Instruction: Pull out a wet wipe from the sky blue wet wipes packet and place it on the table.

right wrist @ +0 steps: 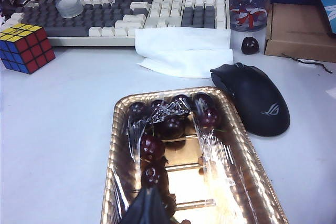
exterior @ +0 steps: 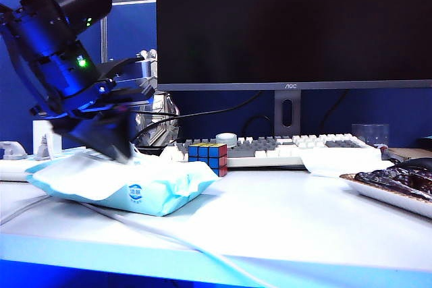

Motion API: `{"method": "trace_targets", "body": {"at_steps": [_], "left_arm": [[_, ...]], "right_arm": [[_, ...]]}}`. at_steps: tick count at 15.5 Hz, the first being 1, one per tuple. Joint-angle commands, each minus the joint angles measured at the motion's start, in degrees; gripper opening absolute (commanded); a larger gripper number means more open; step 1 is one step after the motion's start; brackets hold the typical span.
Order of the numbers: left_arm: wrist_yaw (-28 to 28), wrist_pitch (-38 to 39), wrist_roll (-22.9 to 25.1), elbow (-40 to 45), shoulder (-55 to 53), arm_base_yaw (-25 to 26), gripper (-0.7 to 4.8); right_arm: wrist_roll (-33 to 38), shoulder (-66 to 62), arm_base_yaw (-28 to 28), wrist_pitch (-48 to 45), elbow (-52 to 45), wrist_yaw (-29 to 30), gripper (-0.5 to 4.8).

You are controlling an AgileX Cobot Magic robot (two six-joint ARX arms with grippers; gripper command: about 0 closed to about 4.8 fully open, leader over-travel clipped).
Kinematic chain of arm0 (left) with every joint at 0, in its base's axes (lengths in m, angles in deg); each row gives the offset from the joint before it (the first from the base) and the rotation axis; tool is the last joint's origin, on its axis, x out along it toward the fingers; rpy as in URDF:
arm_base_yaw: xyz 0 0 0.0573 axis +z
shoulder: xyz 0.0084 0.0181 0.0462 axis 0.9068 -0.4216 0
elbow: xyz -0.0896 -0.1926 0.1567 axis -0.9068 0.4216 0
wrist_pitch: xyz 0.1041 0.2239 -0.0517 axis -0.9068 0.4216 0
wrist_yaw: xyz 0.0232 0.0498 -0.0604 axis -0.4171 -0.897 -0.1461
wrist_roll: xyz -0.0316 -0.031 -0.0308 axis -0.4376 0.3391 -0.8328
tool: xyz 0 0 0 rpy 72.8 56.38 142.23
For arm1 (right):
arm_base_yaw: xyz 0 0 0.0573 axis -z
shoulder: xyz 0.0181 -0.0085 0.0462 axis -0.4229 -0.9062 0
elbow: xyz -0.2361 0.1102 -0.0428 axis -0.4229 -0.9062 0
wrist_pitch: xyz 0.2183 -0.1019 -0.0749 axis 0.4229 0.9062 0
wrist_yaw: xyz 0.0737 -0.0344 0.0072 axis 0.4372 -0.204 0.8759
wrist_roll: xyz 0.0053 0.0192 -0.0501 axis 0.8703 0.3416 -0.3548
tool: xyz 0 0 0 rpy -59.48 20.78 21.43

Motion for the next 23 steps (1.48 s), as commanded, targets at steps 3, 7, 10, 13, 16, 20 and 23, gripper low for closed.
{"method": "trace_targets", "body": {"at_steps": [3,7,10,13,16,20,23], "left_arm": [[4.4,-2.3,-1.0,-0.9,1.9,0.0,-0.06],[8.4,1.0,-1.5,-8.3,5.6,-0.7,-0.06],[14.0,5.3,-1.6,-19.3,5.9,-4.1,-0.06],[14.4,5.1,-1.6,-25.3,5.4,-11.5,-0.06],[14.4,5.1,-1.7,-25.5,1.9,-15.8,-0.06],[14.4,5.9,-1.5,-25.5,-5.1,-19.5,-0.06],[14.6,6.7,-1.5,-25.5,-9.4,-19.8,-0.06]], "right_arm": [[0.2,0.0,0.0,0.1,0.1,-0.1,-0.01],[0.2,0.0,0.0,0.1,0.1,-0.1,-0.01],[0.2,0.0,0.0,0.1,0.1,-0.1,0.00],[0.2,0.0,0.0,0.1,0.1,-0.1,0.00],[0.2,0.0,0.0,0.1,0.1,-0.1,0.00],[0.2,0.0,0.0,0.1,0.1,-0.1,-0.01],[0.2,0.0,0.0,0.1,0.1,-0.1,-0.01]]}}
